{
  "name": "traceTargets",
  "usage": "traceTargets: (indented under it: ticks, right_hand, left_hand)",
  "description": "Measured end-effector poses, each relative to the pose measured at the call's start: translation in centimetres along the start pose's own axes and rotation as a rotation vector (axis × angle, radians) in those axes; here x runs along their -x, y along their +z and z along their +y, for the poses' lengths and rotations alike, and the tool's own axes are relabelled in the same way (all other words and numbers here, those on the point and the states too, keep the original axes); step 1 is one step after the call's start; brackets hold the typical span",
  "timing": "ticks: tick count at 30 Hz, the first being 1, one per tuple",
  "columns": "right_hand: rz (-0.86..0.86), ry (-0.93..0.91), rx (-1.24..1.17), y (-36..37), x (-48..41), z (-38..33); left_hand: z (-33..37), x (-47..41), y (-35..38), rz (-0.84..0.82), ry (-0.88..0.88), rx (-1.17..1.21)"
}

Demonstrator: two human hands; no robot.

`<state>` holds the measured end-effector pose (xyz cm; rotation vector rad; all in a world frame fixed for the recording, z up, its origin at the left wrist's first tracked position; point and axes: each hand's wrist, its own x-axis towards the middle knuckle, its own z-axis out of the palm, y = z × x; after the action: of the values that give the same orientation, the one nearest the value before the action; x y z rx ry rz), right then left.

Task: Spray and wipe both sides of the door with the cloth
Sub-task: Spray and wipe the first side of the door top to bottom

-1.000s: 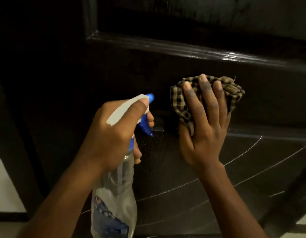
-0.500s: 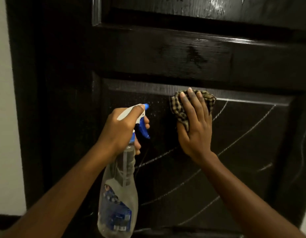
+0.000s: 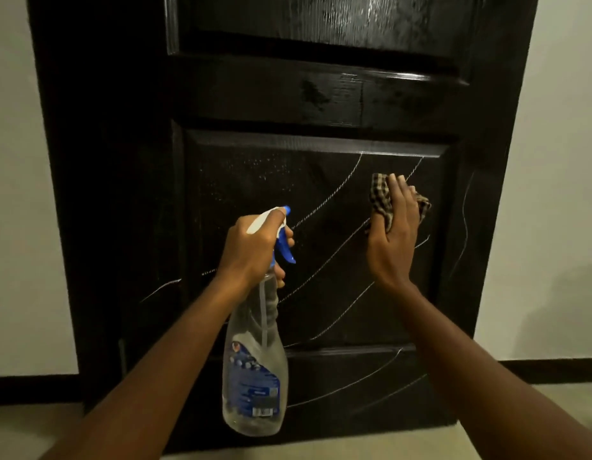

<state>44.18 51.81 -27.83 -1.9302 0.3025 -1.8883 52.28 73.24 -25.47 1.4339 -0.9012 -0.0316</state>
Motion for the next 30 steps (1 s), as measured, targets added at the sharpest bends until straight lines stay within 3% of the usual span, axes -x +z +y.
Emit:
traceTargets:
  ticks: [11, 30]
  right_hand:
    - [0.070, -0.017, -0.065, 3.8, -2.9, 5.4]
    - [0.325, 0.148, -0.136, -3.3, -4.7, 9.1]
  left_hand:
    - [-1.3, -7.5, 3.5, -0.163, -0.033, 0.068]
    - [1.6, -9.4, 12.6, -0.323, -0.041, -0.011]
